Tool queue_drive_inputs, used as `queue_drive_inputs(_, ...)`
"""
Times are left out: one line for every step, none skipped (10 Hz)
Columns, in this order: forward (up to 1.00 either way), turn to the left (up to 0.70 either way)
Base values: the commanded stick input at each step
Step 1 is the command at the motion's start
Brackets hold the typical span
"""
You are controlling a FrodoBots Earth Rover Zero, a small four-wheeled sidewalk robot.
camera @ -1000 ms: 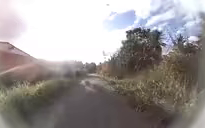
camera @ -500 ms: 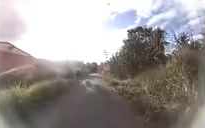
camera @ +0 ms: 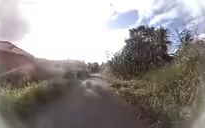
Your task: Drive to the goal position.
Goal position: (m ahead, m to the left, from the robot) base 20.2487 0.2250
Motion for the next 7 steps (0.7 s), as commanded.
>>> queue_drive_inputs(0.5, 0.03)
queue_drive_inputs(0.5, 0.03)
queue_drive_inputs(0.5, 0.03)
queue_drive_inputs(0.5, 0.03)
queue_drive_inputs(0.5, 0.03)
queue_drive_inputs(0.5, 0.03)
queue_drive_inputs(0.5, 0.03)
